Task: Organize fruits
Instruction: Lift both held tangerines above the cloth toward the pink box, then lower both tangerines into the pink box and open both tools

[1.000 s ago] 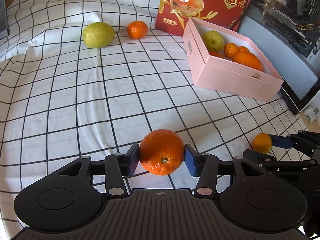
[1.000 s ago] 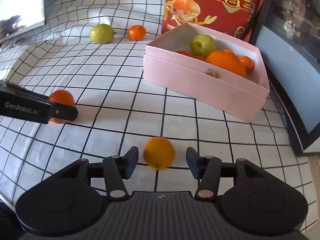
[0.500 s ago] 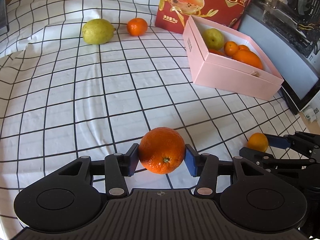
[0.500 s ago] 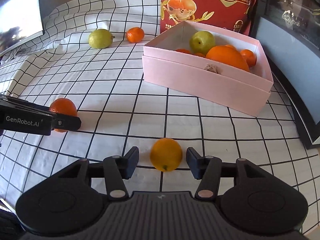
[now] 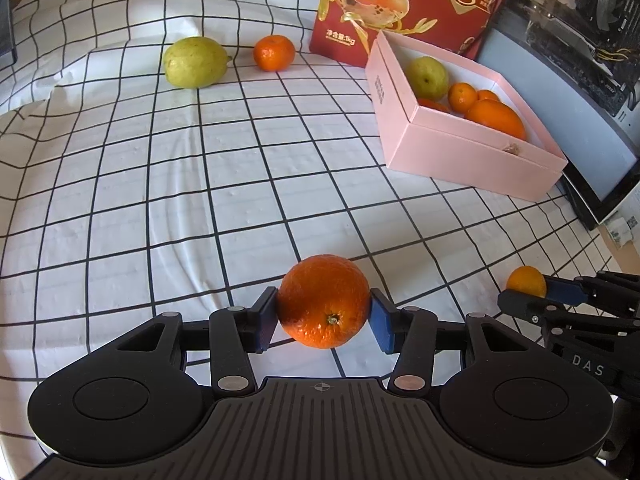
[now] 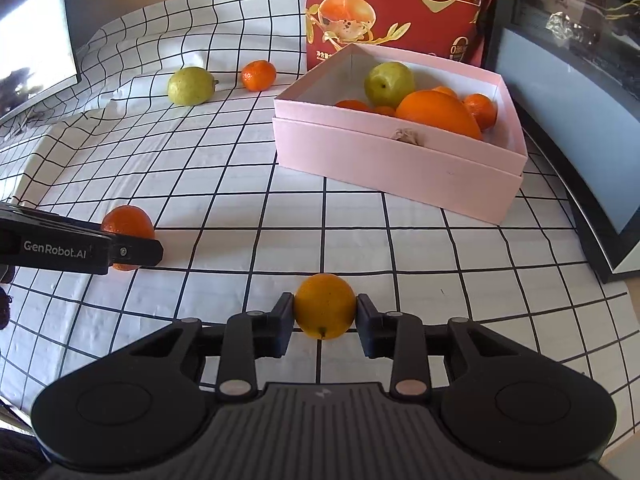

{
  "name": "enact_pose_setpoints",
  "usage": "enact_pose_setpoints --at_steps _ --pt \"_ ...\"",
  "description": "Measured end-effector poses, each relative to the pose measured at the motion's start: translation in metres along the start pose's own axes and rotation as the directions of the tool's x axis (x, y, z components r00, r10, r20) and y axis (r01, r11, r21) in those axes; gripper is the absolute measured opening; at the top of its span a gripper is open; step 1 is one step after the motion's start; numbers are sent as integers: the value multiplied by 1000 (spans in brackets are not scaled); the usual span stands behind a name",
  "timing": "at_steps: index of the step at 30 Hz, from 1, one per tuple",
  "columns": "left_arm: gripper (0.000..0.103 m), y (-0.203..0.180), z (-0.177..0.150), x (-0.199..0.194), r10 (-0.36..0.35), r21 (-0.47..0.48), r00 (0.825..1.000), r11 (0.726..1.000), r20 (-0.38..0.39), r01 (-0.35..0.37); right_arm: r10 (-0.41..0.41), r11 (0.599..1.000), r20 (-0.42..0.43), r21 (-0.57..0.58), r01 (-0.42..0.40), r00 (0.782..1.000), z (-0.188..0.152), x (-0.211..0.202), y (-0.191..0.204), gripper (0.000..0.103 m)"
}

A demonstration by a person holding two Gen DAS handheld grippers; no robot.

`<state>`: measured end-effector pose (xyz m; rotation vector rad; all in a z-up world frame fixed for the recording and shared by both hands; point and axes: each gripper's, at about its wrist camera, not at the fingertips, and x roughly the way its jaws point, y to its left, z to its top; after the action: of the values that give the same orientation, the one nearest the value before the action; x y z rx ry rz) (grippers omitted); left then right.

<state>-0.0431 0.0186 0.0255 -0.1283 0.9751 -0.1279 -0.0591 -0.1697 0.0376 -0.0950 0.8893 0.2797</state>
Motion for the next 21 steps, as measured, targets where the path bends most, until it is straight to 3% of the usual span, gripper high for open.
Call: enact_pose_setpoints --at_steps 5,8,11,14,18,21 --pt "53 2 0 -1 -6 -3 1000 1000 2 6 -8 1000 11 7 8 1000 1 -4 -3 32" --pt "53 3 9 -8 -42 -5 998 999 40 42 -16 1000 26 17 15 1000 6 -8 -7 32" --pt "53 -2 48 -26 -113 9 985 994 133 113 -30 999 78 48 26 996 23 -20 -16 32" --pt "53 -21 103 -44 -138 77 961 989 238 123 -65 997 172 47 58 983 60 -39 -30 32" --pt "53 -51 169 -45 -231 139 927 970 296 197 -101 993 266 81 82 959 116 -56 -53 32" --pt "53 -80 195 -18 -242 180 935 963 258 200 -117 988 283 129 83 952 149 -57 -73 32"
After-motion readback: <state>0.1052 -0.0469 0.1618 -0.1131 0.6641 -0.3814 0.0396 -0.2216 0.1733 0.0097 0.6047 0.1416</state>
